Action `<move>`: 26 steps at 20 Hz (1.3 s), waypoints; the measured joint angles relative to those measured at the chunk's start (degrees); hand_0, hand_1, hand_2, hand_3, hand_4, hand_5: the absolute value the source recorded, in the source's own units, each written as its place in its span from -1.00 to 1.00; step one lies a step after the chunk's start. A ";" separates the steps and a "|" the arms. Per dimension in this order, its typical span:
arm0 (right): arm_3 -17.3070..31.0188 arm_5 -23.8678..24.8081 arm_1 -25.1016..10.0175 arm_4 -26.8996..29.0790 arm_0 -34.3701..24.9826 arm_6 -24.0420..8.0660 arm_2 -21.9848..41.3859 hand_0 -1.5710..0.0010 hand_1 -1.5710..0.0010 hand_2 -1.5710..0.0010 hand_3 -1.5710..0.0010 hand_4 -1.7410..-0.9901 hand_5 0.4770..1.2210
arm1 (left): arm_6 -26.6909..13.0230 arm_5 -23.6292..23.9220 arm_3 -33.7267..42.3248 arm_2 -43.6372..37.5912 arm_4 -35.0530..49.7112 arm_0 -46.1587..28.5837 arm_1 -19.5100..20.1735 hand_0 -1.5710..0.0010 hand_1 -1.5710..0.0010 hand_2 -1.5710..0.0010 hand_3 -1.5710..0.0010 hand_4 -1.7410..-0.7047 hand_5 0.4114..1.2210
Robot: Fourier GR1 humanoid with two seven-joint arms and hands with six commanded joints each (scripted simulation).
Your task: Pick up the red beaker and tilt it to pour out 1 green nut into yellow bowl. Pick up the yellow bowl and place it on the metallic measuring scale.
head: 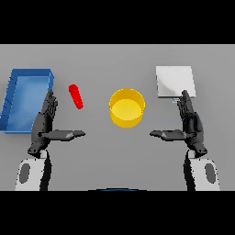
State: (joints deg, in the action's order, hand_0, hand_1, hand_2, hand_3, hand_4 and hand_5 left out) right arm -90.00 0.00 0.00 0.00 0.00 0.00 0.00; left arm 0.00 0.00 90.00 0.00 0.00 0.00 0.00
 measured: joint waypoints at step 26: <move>-7.05 0.16 -4.51 -9.85 5.04 5.13 5.13 1.00 1.00 1.00 1.00 0.09 -0.44 | -3.76 -0.54 -11.67 2.41 -8.26 11.24 3.40 1.00 1.00 1.00 1.00 -0.26 -0.22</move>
State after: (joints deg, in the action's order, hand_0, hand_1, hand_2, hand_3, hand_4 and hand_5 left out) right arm -97.05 0.16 -4.51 -9.85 5.04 5.13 5.13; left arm -3.76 -0.54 78.33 2.41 -8.26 11.24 3.40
